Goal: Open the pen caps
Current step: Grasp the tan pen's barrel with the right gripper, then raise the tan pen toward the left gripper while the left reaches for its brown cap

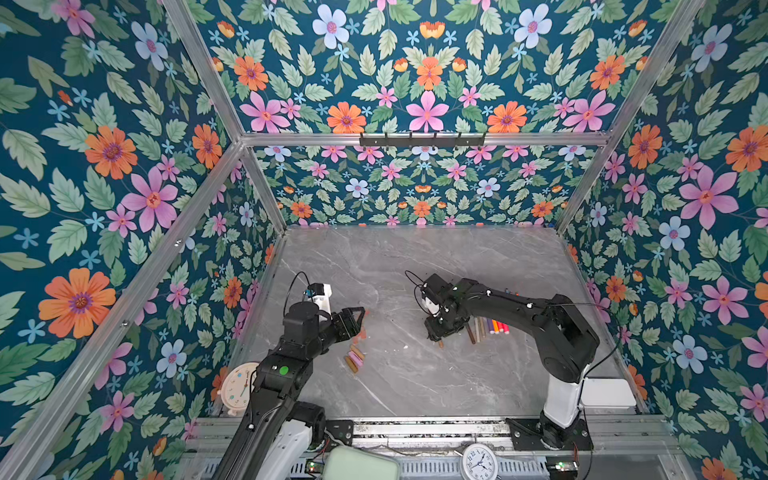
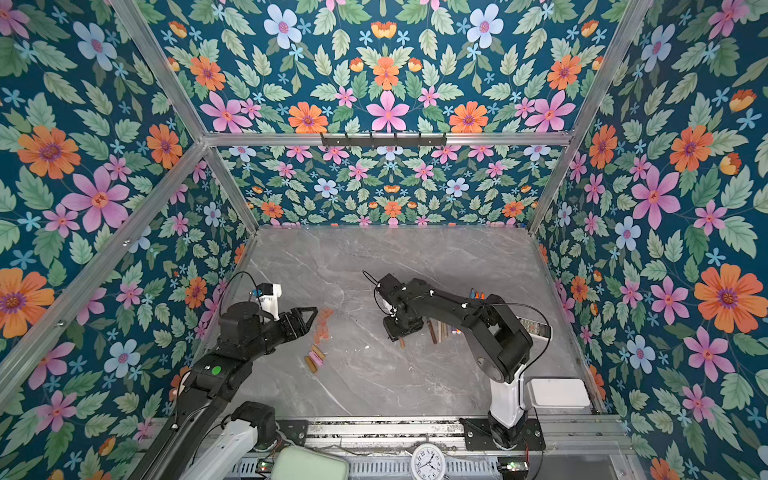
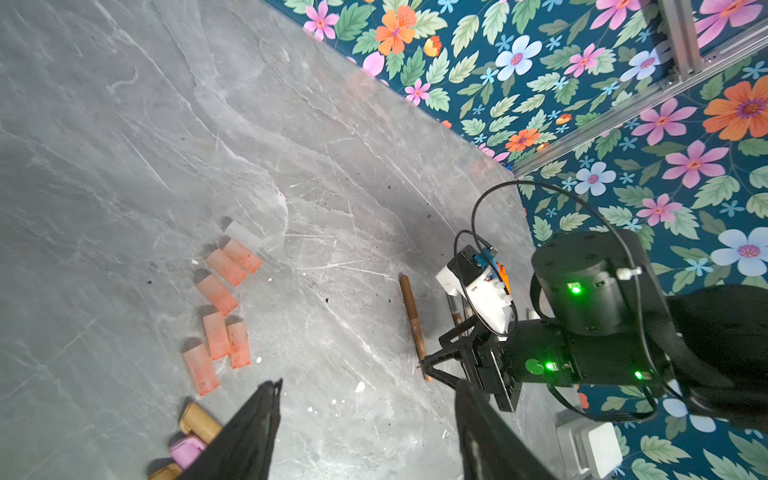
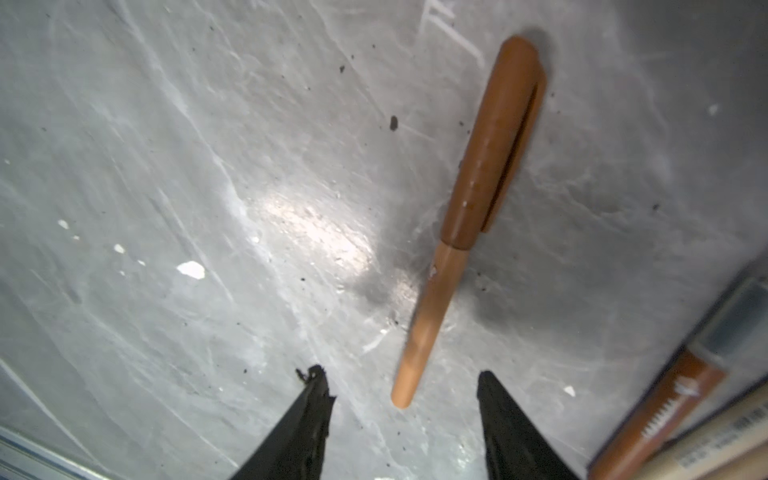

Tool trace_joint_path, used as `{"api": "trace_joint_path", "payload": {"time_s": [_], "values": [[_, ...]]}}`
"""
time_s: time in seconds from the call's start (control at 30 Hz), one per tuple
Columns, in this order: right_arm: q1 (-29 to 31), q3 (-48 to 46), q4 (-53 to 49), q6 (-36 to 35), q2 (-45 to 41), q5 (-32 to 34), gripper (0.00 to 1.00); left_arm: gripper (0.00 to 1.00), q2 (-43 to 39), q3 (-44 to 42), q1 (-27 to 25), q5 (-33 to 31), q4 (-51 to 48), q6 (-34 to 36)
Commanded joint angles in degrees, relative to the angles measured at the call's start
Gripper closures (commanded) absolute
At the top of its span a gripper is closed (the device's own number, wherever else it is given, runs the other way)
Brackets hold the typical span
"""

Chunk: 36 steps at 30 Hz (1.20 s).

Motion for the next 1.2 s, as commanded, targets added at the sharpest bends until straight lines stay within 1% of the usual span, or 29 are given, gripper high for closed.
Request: {"api": "trace_joint_path", "payload": {"time_s": [0.0, 0.07, 0.33, 0.6, 0.87, 1.0, 1.17], "values": [[0.50, 0.24, -0.59, 3.54, 0.80, 1.85, 0.50, 0.32, 0.03, -1.31, -0.03, 2.32, 4.57, -2.21], [0.91, 0.07, -0.70, 4.49, 1.26, 2.56, 0.59, 0.32, 0.03, -1.52, -0.04, 2.44, 5.04, -2.56], [4.38, -0.79, -1.12, 9.37, 3.41, 9.36, 0.74, 0.32, -0.06, -3.48, -0.03, 4.05, 6.97, -4.24], [4.43, -3.88, 1.93, 11.36, 3.59, 9.07, 0.75, 0.32, 0.11, -3.59, -0.02, 4.46, 6.56, -4.47], [4.48, -3.10, 1.90, 10.37, 3.92, 9.64, 0.89, 0.33, 1.73, -4.72, -0.03, 5.54, 10.22, -7.23], [4.43, -3.74, 3.17, 9.06, 3.17, 9.11, 0.99, 0.33, 3.25, -4.36, -0.04, 7.40, 11.91, -9.21], [4.48, -3.98, 4.24, 7.60, 1.37, 8.93, 1.00, 0.33, 3.05, -5.55, -0.09, 7.58, 13.01, -11.30]]}}
